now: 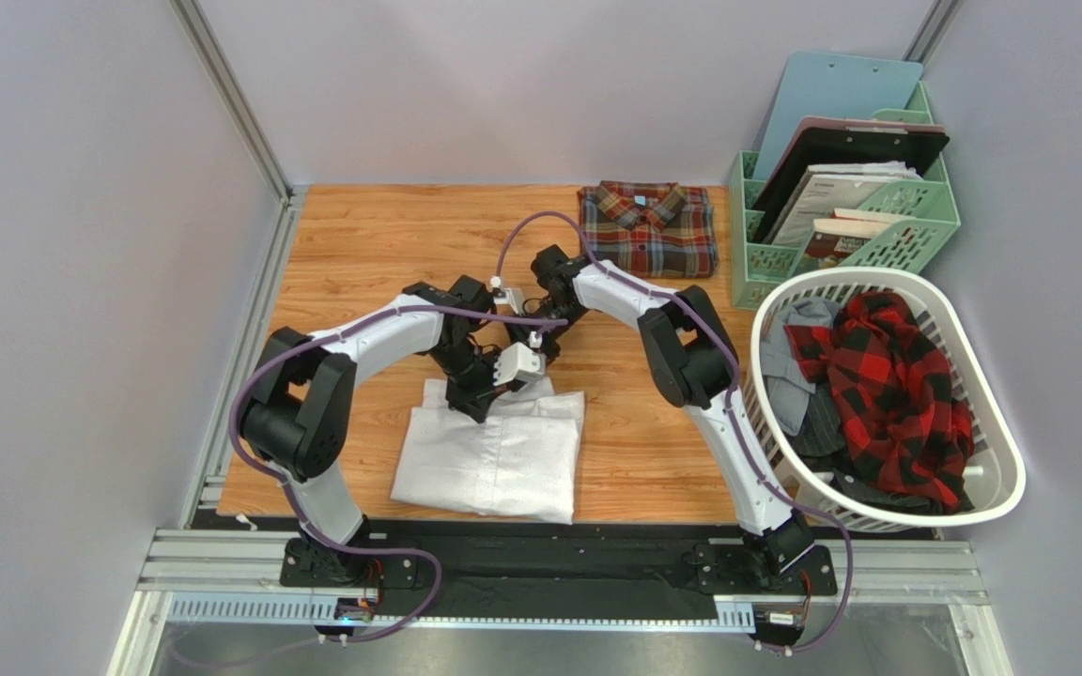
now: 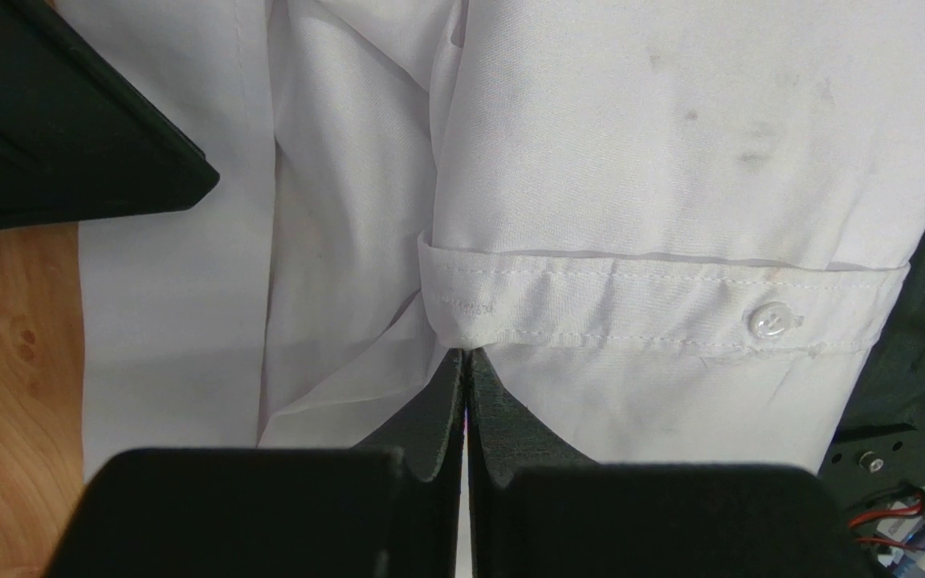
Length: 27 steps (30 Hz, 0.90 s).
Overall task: Fold and stack the long sleeve shirts
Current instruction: Fold the shirt
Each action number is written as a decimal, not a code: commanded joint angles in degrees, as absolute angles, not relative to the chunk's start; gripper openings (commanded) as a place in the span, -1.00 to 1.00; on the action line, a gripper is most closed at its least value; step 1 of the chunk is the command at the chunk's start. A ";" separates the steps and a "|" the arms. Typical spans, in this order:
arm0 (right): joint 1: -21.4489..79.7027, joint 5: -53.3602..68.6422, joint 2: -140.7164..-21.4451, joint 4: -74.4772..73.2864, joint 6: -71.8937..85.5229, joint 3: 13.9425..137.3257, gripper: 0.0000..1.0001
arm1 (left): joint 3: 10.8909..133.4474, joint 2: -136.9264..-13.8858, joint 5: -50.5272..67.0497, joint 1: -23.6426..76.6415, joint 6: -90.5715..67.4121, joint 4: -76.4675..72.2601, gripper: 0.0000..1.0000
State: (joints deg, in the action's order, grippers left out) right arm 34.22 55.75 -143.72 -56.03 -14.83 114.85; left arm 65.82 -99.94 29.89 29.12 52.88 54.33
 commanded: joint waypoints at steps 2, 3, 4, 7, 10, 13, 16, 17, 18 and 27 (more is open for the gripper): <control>34.37 54.58 -144.93 -57.74 -16.87 115.85 -0.98 | 70.92 -96.68 32.61 28.57 51.24 55.99 -1.00; 34.37 54.49 -144.67 -57.74 -17.14 115.67 -0.99 | 71.54 -96.77 32.69 28.22 51.24 56.16 -1.00; 34.28 54.49 -144.58 -57.83 -17.40 115.40 -0.99 | 72.24 -97.03 32.70 27.95 51.33 56.16 -1.00; 34.37 54.58 -144.23 -57.92 -17.93 114.87 -0.99 | 75.31 -98.78 32.61 26.90 51.77 56.69 -1.00; 34.37 54.67 -143.79 -58.27 -18.72 114.35 -0.99 | 78.30 -100.80 32.52 25.67 52.12 56.95 -1.00; 34.28 54.75 -143.70 -58.80 -19.07 114.26 -1.00 | 80.06 -102.04 32.43 24.79 52.12 55.99 -1.00; 34.10 55.02 -143.61 -58.89 -19.16 114.26 -1.00 | 80.59 -103.35 31.73 24.43 52.03 54.06 -1.00; 34.01 55.02 -143.61 -58.89 -19.33 114.34 -1.00 | 80.68 -103.53 31.73 24.26 51.94 53.44 -1.00; 34.01 54.93 -143.70 -58.89 -19.42 114.52 -0.99 | 80.68 -103.80 31.47 24.17 51.68 52.92 -1.00; 30.86 51.25 -144.23 -62.74 -21.26 123.65 -0.55 | 82.00 -104.50 31.47 23.56 48.69 49.91 -0.89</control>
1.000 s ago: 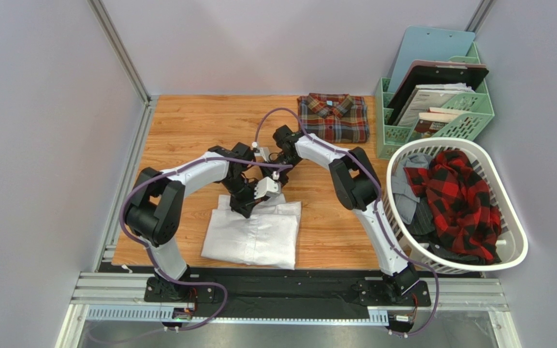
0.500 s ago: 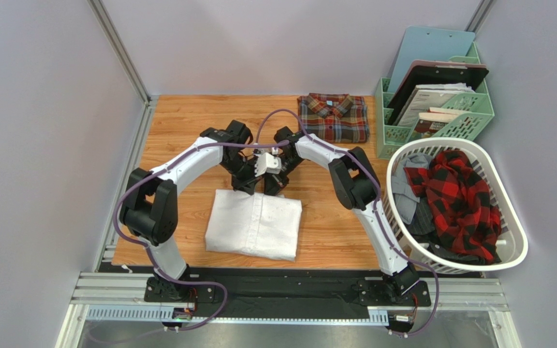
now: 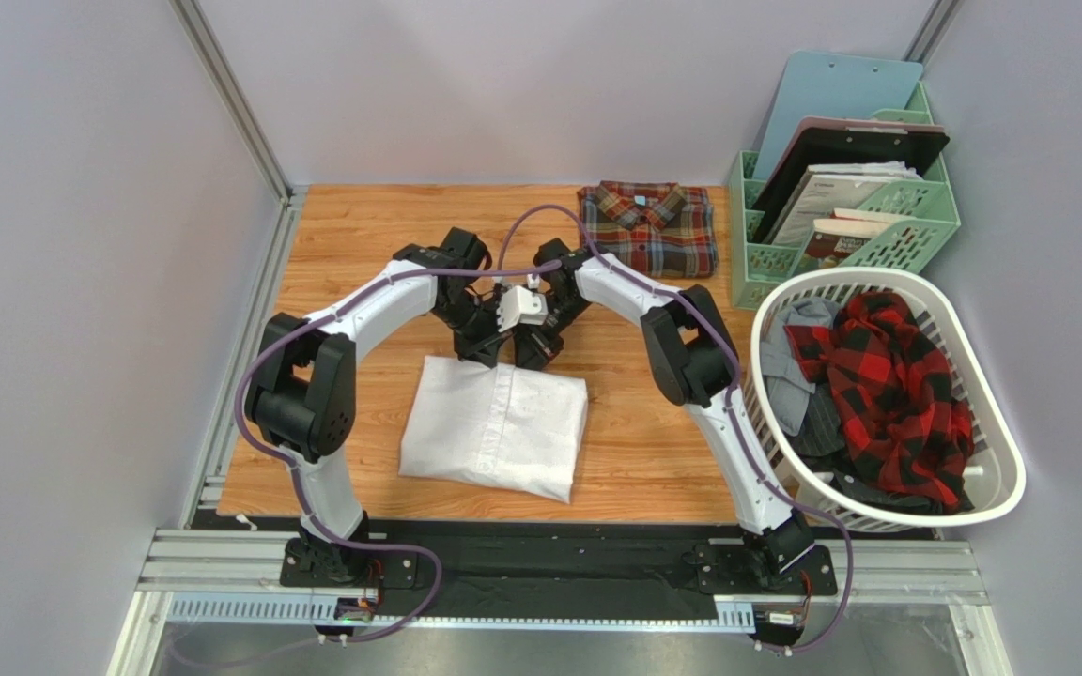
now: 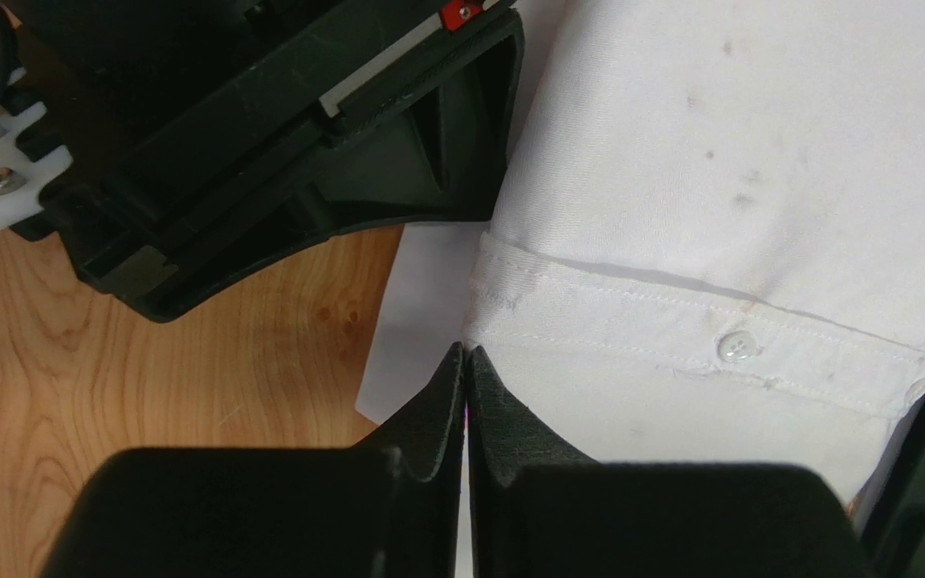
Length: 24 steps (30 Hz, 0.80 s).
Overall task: Fold and stack the long sleeve shirts
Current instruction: Fold the shirt
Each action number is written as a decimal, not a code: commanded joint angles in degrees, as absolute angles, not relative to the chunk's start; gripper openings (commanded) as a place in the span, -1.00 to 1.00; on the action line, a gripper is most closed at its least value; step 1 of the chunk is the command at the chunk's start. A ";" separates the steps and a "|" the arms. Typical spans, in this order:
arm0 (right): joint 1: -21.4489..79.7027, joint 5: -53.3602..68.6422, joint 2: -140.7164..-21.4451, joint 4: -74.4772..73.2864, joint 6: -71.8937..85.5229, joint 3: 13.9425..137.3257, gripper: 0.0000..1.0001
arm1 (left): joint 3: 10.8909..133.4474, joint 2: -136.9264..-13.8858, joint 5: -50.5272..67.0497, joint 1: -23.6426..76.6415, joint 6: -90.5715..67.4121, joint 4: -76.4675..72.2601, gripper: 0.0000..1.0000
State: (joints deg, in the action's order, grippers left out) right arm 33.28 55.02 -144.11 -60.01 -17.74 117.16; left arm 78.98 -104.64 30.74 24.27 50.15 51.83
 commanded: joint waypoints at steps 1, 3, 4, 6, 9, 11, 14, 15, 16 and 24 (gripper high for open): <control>29.72 50.37 -144.05 -63.97 -21.97 125.05 -0.50 | 82.35 -104.50 31.90 22.95 48.43 50.88 -0.84; 28.13 48.09 -142.83 -67.05 -23.37 128.14 -0.33 | 84.28 -104.94 33.57 19.96 48.16 55.34 -0.60; 26.56 47.47 -142.21 -67.67 -23.47 128.41 -0.24 | 84.81 -104.77 34.01 18.99 48.25 56.59 -0.49; 24.79 46.93 -138.97 -68.81 -23.73 127.27 0.00 | 85.95 -104.42 35.51 16.01 49.22 61.05 -0.21; 22.33 47.81 -132.99 -69.70 -24.69 120.54 0.17 | 87.01 -104.67 38.05 12.49 48.25 65.10 0.14; 22.06 49.12 -128.44 -69.87 -25.75 116.39 0.31 | 87.80 -105.38 37.97 11.00 47.81 66.35 0.18; 23.20 49.05 -124.64 -69.78 -25.93 108.56 0.37 | 88.85 -107.92 36.83 9.93 46.67 66.80 0.21; 23.46 48.87 -124.11 -69.87 -26.19 107.24 0.39 | 89.47 -109.76 36.74 9.76 46.41 67.84 0.21; 23.90 48.52 -123.67 -69.87 -26.37 104.62 0.39 | 90.43 -110.65 36.56 9.58 45.97 68.20 0.21; 25.22 47.37 -123.40 -69.08 -27.25 100.64 0.38 | 88.69 -114.17 35.77 9.40 44.12 69.09 0.19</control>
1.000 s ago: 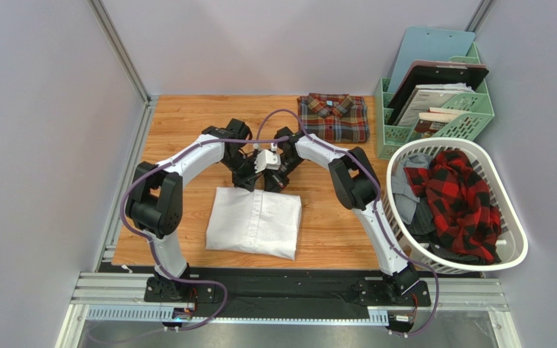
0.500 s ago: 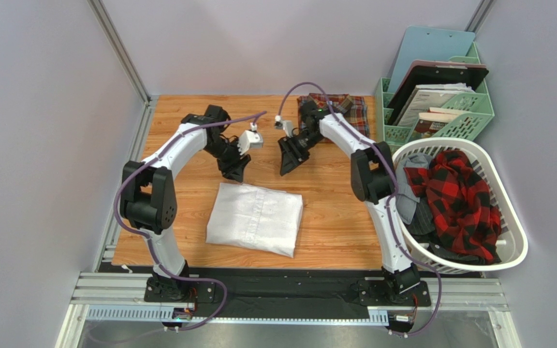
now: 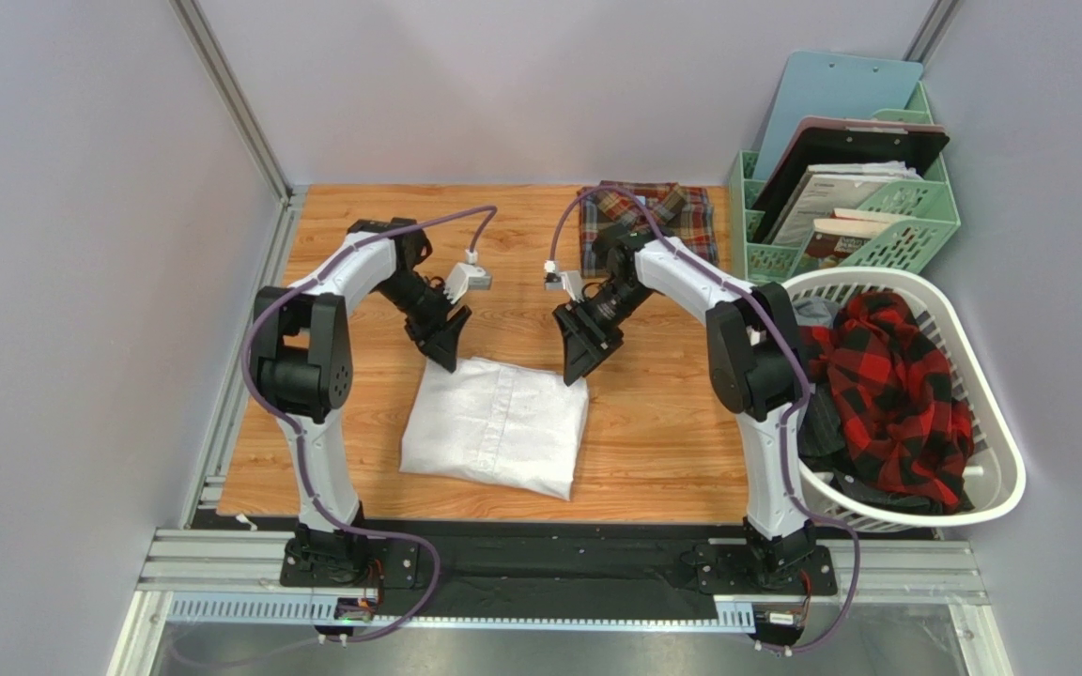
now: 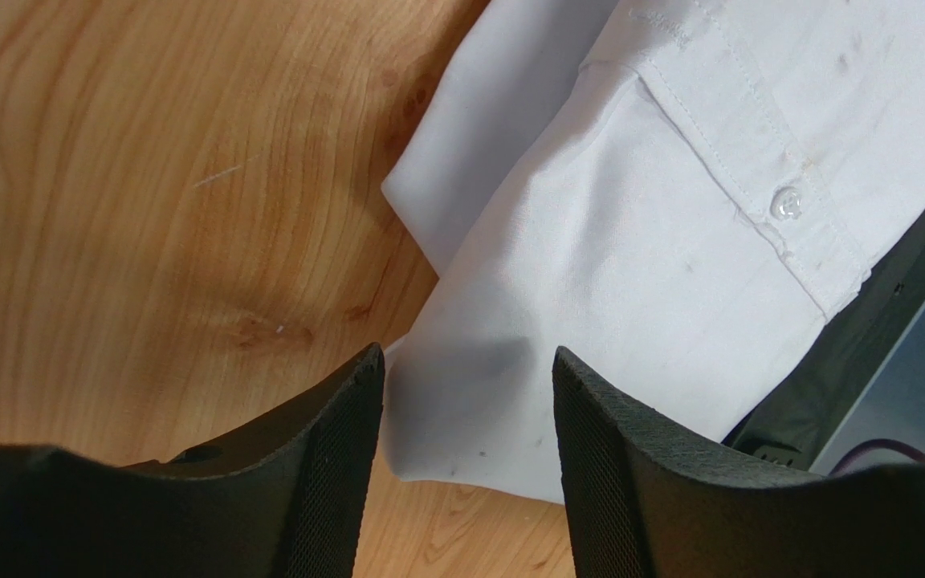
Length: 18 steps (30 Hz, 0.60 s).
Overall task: Fold and stack the long sleeve shirts
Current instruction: Fold the shirt
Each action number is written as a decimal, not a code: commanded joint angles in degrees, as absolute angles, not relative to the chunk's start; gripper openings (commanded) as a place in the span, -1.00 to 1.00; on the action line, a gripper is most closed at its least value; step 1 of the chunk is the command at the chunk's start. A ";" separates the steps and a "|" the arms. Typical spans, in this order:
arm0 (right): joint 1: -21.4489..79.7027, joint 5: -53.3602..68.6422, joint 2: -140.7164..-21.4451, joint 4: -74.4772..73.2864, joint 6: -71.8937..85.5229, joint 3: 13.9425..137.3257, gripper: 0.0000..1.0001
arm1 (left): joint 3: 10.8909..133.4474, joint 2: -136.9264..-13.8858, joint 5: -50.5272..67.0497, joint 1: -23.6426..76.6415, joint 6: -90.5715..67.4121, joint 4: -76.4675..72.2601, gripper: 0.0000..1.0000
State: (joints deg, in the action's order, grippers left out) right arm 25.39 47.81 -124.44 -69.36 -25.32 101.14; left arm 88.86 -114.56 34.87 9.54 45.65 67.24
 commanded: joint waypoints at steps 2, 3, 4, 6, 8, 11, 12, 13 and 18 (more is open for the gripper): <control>25.84 46.94 -123.92 -69.08 -27.77 100.37 0.20 | 87.45 -114.43 34.98 9.40 43.07 68.47 0.15; 26.10 46.59 -124.10 -69.00 -28.21 100.20 0.09 | 87.28 -114.78 34.81 9.40 42.54 68.29 0.12; 26.36 46.15 -124.80 -68.91 -28.65 99.93 -0.03 | 86.93 -114.96 34.54 9.40 41.93 68.03 0.00; 26.28 43.43 -125.77 -68.64 -29.09 99.93 -0.42 | 86.75 -115.40 34.10 9.40 41.22 67.76 -0.18; 25.93 39.31 -127.00 -67.77 -29.44 100.28 -0.79 | 86.92 -116.36 33.84 9.40 40.09 67.59 -0.64; 23.83 33.86 -127.53 -63.03 -26.37 100.98 -1.00 | 88.68 -117.94 34.10 9.40 38.85 67.59 -1.00; 23.21 32.45 -127.79 -62.15 -25.50 102.29 -1.00 | 89.29 -118.38 34.54 9.40 37.72 67.50 -1.00; 21.81 31.21 -128.23 -60.40 -23.23 103.17 -1.00 | 91.04 -119.00 35.32 9.40 36.92 67.41 -1.00; 19.25 27.16 -129.46 -58.45 -20.83 108.45 -1.00 | 98.25 -124.18 36.04 9.40 30.86 66.01 -1.00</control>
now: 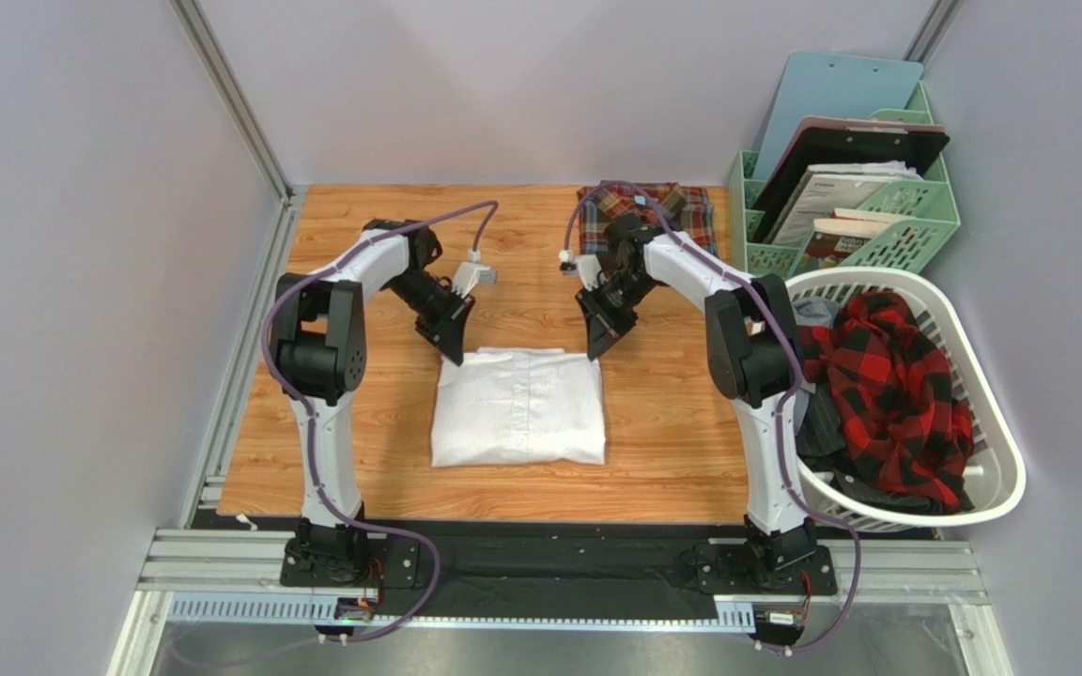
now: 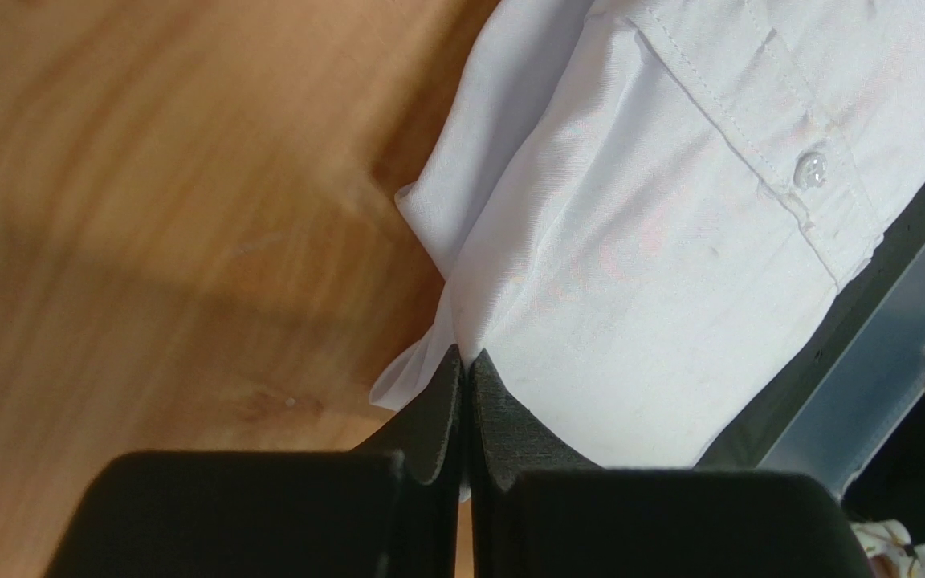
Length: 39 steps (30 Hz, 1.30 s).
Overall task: Fold and stack the long sleeve shirts
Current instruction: Fold the shirt
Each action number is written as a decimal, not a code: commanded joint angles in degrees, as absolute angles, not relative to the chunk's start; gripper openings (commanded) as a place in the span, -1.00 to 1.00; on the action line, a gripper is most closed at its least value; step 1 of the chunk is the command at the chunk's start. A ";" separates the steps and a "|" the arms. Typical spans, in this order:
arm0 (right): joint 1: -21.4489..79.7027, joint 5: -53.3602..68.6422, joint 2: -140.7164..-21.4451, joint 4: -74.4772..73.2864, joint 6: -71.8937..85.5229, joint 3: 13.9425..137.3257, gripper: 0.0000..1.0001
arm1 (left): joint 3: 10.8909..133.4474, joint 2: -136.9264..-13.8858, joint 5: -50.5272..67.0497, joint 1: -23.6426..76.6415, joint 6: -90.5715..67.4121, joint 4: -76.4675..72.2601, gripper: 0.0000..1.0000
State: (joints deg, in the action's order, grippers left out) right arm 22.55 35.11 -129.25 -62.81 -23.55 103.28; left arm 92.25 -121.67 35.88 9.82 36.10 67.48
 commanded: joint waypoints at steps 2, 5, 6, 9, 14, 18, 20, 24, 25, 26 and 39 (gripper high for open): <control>18.81 24.80 -129.20 -57.22 -20.57 109.42 -1.00 | 101.24 -125.76 35.16 9.40 29.19 65.13 -1.00; 18.20 22.94 -128.67 -55.29 -19.87 110.21 -1.00 | 104.41 -127.70 33.66 9.40 27.25 64.08 -1.00; 17.85 22.77 -128.67 -54.94 -19.43 110.39 -1.00 | 105.89 -128.14 33.23 9.40 26.72 63.81 -1.00; 17.58 23.29 -127.19 -54.49 -18.37 111.53 -0.75 | 108.45 -129.03 32.34 9.32 25.23 64.42 -0.72; 17.23 31.26 -118.14 -53.62 -16.97 108.99 0.51 | 101.01 -114.93 40.68 8.00 25.14 58.39 0.20; 16.87 44.27 -107.00 -49.68 -11.62 99.45 1.00 | 87.59 -100.31 48.76 8.43 21.65 53.80 0.98; 17.49 52.68 -103.90 -45.02 -2.67 93.55 1.00 | 82.82 -94.50 55.08 9.31 18.56 52.12 0.98; 23.36 59.15 -100.02 -30.18 12.20 79.65 1.00 | 65.63 -89.04 65.27 13.44 -4.91 38.89 0.99; 24.60 59.93 -100.28 -29.19 14.57 77.37 1.00 | 62.61 -87.99 66.35 14.06 -9.19 30.41 0.99; 25.74 60.46 -100.89 -28.22 15.55 76.73 1.00 | 59.88 -87.80 66.97 15.28 -12.53 26.67 0.98; 25.76 58.99 -120.67 -32.47 10.16 71.80 1.00 | 52.56 -109.85 56.17 7.57 -16.53 23.63 0.94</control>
State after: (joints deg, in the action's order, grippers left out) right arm 29.43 61.06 -117.51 -25.96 18.00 70.81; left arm 50.43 -104.29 61.49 13.02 -18.98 20.73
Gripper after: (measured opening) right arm 0.998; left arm 0.981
